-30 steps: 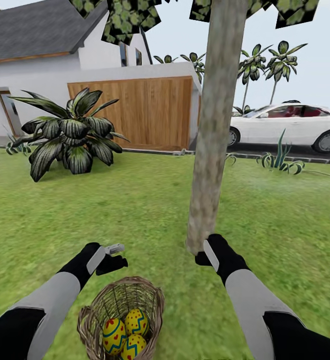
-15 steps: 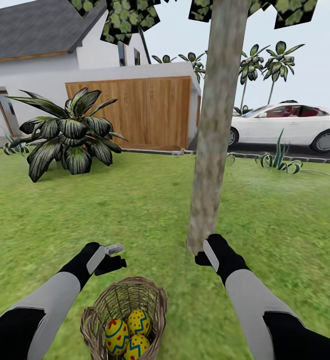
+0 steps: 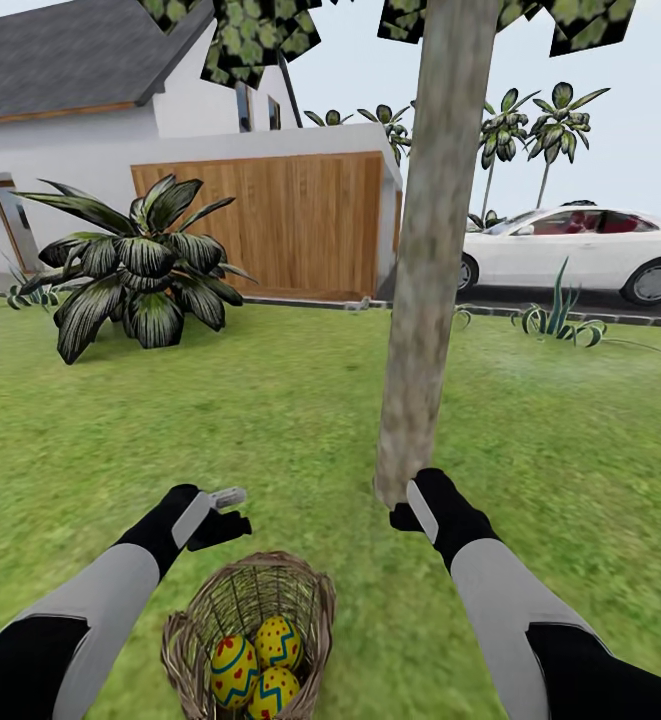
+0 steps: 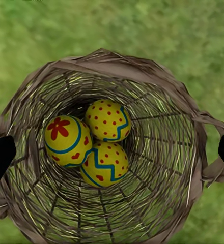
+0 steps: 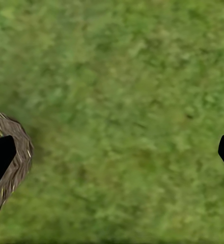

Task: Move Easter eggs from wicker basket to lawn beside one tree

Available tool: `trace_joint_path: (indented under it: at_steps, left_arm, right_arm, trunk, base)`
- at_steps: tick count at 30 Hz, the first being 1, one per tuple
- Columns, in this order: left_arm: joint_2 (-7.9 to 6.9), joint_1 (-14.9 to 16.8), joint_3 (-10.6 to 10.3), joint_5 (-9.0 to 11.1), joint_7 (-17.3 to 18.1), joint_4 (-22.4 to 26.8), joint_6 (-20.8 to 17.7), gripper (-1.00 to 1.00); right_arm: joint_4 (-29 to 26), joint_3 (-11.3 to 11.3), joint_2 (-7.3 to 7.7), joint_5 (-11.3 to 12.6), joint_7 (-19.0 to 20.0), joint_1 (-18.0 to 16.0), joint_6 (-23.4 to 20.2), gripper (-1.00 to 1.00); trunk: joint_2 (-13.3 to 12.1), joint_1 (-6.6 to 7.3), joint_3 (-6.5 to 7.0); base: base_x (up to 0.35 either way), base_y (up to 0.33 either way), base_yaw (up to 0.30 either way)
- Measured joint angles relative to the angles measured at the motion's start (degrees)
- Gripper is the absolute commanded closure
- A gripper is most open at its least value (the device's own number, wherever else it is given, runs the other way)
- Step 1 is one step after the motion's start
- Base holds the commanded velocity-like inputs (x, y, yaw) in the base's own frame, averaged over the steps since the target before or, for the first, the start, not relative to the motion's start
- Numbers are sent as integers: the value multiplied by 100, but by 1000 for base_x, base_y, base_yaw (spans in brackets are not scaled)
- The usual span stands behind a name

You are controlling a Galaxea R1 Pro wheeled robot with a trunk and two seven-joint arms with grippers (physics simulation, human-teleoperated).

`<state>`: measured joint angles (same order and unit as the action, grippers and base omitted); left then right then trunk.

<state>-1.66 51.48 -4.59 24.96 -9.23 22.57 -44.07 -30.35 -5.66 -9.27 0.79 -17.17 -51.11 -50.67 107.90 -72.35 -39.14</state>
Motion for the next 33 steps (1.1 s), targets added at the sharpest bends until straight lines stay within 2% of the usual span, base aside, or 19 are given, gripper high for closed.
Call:
trace_joint_path:
  at_steps: [33]
  left_arm:
    - [30,9,-21,-44,-50,-91,-3,-100]
  right_arm:
    - [5,3,-24,10,26,5,26,-100]
  trunk:
    - [1324,-725,-593]
  base:
    - [0,0,0]
